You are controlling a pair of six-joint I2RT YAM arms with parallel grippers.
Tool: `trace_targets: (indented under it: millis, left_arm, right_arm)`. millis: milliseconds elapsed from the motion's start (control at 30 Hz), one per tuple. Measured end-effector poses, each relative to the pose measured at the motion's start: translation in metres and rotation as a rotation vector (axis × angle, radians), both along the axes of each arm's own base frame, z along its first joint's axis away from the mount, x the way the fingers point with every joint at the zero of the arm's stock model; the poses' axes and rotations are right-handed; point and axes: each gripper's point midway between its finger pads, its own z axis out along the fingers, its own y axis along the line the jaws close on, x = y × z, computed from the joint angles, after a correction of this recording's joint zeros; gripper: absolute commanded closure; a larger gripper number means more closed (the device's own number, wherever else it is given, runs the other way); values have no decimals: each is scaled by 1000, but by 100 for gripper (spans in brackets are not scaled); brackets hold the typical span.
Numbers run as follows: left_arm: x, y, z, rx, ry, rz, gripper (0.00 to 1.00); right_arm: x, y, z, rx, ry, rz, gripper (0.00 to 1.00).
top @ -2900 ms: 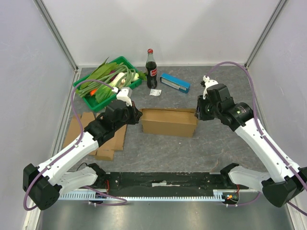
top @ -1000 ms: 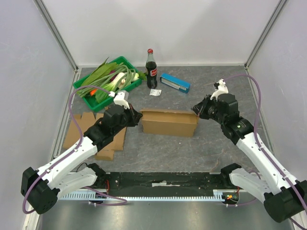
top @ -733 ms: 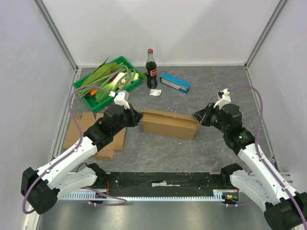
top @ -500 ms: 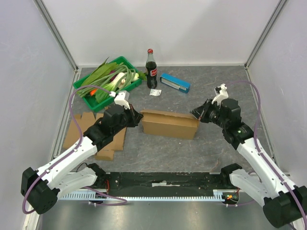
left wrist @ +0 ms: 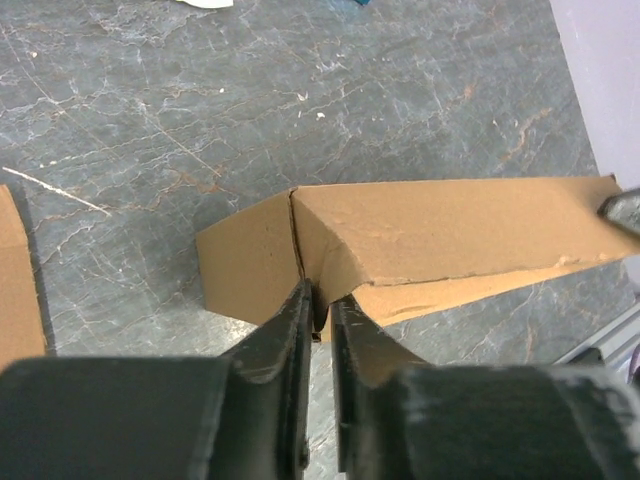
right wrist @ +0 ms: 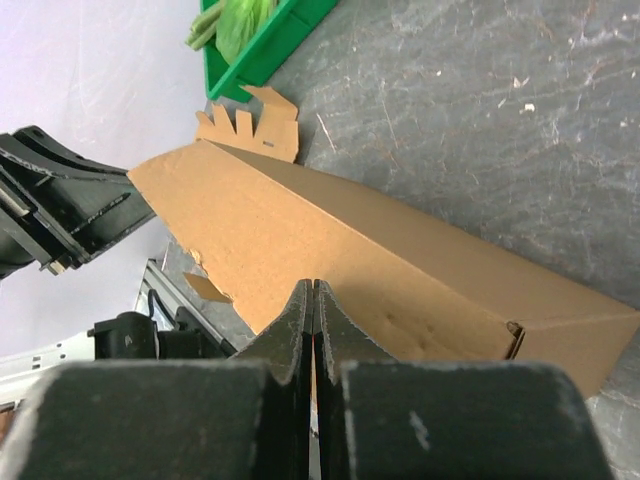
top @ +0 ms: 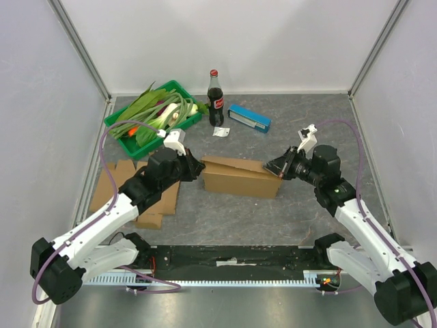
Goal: Fold the paper box
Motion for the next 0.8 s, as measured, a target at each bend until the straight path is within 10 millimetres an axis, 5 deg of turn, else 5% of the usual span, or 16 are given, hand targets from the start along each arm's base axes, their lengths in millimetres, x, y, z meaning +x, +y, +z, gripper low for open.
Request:
trace_targets:
  millis: [100, 200, 333, 467, 500, 667, 800]
  left_arm:
    - [-6, -2, 3, -11, 6, -26, 56]
    - [-20, -2, 7, -19, 14, -73, 29]
    - [-47, 10, 13, -5, 27, -126, 31]
    - [-60, 21, 50, -21, -35, -138, 45]
    - [-59, 20, 65, -30, -54, -142, 55]
    - [-39, -12, 142, -134, -147, -219, 86]
    - [-11, -37, 136, -182, -87, -278, 98]
  right_arm:
    - [3, 0, 2, 5, -26, -4, 100]
    - [6, 0, -5, -13, -15, -6, 100]
    - [10, 0, -9, -26, -15, -6, 100]
    - [11, -1, -9, -36, -29, -4, 100]
    - [12, -1, -8, -41, -33, -2, 100]
    - [13, -2, -9, -58, -37, 4, 100]
    - [13, -2, -9, -66, -38, 7, 100]
